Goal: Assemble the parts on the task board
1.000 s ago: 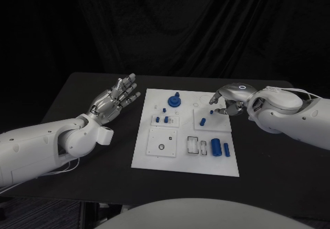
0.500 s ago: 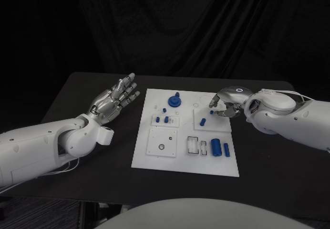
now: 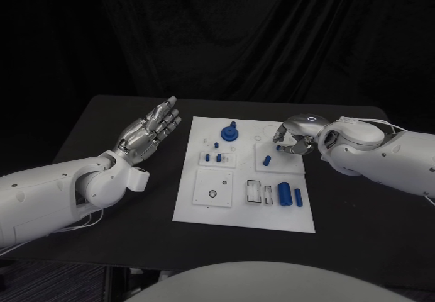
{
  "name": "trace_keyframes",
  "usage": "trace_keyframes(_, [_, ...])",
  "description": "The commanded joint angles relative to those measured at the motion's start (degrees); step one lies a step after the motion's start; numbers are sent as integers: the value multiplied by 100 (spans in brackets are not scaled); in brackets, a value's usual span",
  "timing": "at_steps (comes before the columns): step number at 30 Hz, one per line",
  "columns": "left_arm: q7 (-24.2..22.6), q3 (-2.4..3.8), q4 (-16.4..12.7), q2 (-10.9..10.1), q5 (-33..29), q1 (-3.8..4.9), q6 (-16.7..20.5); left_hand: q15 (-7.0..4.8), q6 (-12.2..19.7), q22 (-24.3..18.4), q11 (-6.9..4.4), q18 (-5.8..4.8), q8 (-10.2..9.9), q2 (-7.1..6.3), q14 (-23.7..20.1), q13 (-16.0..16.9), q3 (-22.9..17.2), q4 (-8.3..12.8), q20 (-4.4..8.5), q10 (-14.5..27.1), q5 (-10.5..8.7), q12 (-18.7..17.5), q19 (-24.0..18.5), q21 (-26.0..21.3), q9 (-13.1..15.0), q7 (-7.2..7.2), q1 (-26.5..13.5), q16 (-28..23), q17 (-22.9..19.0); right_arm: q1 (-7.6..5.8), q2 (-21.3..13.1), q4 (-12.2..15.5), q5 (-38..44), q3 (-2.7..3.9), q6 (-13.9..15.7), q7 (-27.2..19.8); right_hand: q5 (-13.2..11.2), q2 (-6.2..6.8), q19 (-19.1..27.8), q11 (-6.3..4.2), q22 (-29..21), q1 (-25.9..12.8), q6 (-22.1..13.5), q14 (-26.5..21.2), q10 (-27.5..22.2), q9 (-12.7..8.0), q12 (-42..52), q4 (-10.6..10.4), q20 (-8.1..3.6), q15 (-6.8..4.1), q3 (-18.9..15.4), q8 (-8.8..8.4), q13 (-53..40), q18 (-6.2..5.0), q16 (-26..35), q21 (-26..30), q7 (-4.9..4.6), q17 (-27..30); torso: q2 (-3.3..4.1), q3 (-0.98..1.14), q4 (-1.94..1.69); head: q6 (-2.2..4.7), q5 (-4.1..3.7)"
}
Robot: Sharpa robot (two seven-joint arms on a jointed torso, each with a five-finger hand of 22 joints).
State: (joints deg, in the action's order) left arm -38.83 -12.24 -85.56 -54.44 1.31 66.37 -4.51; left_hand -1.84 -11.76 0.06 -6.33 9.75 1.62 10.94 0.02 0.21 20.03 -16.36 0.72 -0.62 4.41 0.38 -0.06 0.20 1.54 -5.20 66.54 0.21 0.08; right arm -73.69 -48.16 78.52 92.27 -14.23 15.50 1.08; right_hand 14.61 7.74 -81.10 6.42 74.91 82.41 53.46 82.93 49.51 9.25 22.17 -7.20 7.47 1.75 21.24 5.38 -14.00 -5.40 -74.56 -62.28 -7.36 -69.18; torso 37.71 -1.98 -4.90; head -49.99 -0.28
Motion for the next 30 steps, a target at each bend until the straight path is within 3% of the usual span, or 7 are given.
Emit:
trace_keyframes(1, [-887, 6, 2, 8, 25, -6, 24, -413, 38, -6, 68, -109, -18, 24, -2, -2, -70, -6, 69, -4, 76, -20, 6, -20, -6, -6, 58, -21, -8, 27, 18, -30, -14, 4, -52, -22, 32, 2, -22, -26, 796, 12, 110, 18, 138, 32, -30, 16, -31, -44, 82, 67, 45, 5, -2, -31, -56, 11, -5, -1, 14, -1, 10])
trace_keyframes(12, [-873, 6, 15, 8, 25, -7, 19, -354, 53, -6, 104, -178, -20, 54, -2, -3, -102, -17, 73, 0, 175, -21, 6, -20, -7, 10, 51, -21, -8, 63, 43, -77, -15, 4, -86, -32, 39, 4, -46, -79, 810, -5, 255, 36, 365, 91, -66, 58, -70, -87, 161, 142, 126, 14, -18, -82, -117, -6, -7, -3, -6, -1, -26])
trace_keyframes(21, [-851, 6, 28, 17, 24, -7, -15, -34, 91, -6, 219, -277, -22, 67, -2, -8, -147, -15, -149, 18, 337, -25, 6, -20, -11, 15, 98, -21, -8, 72, 49, -98, -15, 4, -97, -38, 58, 7, -62, -103, 820, -5, 317, 44, 537, 137, -99, 100, -94, -109, 212, 177, 178, 22, -23, -117, -132, -11, -3, -8, 1, -1, -24])
trace_keyframes(23, [-848, 6, 34, 21, 24, -7, -8, 135, 214, -6, 230, -331, -36, 76, -2, -10, -160, -22, -262, 26, 342, -27, 6, -20, -24, -230, 108, -21, -8, 73, 57, -110, -15, 4, -100, -40, 59, 5, -67, -107, 824, -4, 341, 46, 580, 151, -111, 112, -98, -113, 225, 190, 192, 25, -22, -130, -133, -9, -2, -8, 5, -1, -35])
trace_keyframes(26, [-849, 6, 48, 25, 24, -7, 7, 147, 511, -6, 239, -330, -67, 93, -2, -12, -169, -28, -284, 33, 355, -29, 6, -20, -56, -524, 109, -21, -8, 76, 74, -131, -15, 4, -102, -46, 59, 2, -69, -107, 826, -3, 353, 47, 614, 161, -120, 120, -101, -115, 235, 196, 202, 26, -21, -135, -142, -8, -4, -9, 7, -1, -37])
trace_keyframes(28, [-850, 6, 57, 28, 24, -7, 13, 135, 664, -6, 188, -310, -83, 107, -2, -14, -165, -32, -292, 39, 355, -31, 6, -20, -73, -569, 92, -21, -8, 81, 86, -145, -15, 4, -105, -51, 59, 0, -71, -107, 827, -2, 358, 50, 627, 164, -124, 124, -102, -115, 239, 199, 206, 27, -26, -140, -144, -14, -4, -10, 5, -1, -36])
trace_keyframes(30, [-848, 6, 64, 30, 24, -7, 19, 110, 945, -6, 236, -272, -117, 142, -2, -21, -155, -34, -308, 62, 348, -38, 6, -20, -110, -937, 50, -21, -8, 89, 96, -158, -15, 4, -108, -55, 57, 2, -74, -107, 829, -2, 358, 50, 636, 167, -128, 128, -103, -115, 241, 198, 209, 29, -27, -148, -146, -15, -5, -12, 1, -1, -37])
